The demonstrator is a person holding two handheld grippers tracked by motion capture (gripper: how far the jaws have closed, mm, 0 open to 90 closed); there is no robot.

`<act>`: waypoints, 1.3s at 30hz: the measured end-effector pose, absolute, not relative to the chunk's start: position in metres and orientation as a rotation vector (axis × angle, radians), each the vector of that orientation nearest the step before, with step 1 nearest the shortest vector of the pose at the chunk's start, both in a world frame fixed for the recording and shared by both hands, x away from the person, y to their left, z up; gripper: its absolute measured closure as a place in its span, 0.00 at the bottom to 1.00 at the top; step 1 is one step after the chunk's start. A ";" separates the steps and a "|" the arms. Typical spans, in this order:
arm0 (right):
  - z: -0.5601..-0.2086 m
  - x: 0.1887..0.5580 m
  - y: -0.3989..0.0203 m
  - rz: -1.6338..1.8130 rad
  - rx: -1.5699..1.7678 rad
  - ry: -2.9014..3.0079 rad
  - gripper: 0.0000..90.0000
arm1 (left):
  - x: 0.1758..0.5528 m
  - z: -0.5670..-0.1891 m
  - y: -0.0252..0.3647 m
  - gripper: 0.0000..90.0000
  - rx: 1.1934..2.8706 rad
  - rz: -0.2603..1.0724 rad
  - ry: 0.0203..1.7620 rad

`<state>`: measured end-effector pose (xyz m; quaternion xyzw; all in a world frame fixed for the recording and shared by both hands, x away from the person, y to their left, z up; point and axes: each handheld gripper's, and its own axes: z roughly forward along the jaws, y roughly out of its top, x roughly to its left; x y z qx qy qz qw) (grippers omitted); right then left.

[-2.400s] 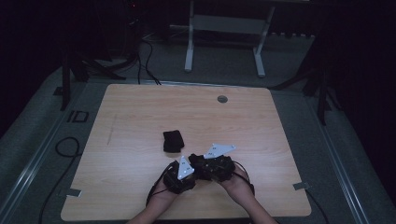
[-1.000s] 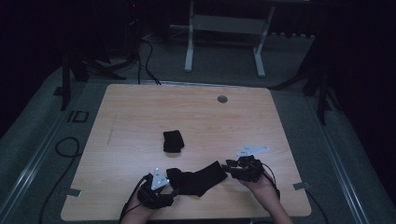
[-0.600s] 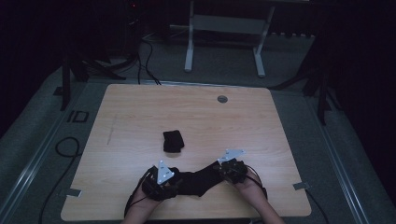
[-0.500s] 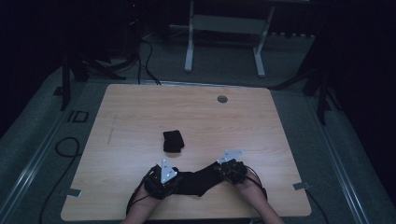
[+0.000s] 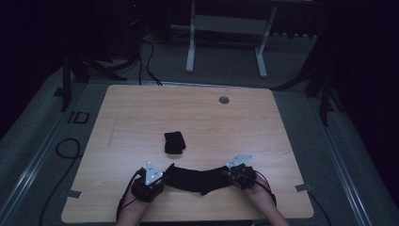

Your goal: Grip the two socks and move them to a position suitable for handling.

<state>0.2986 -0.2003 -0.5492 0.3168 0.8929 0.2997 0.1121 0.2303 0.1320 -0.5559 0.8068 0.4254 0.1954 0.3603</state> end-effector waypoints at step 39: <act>-0.549 0.301 -0.196 0.863 0.885 2.626 1.00 | 0.251 -0.564 0.136 1.00 2.230 0.358 0.902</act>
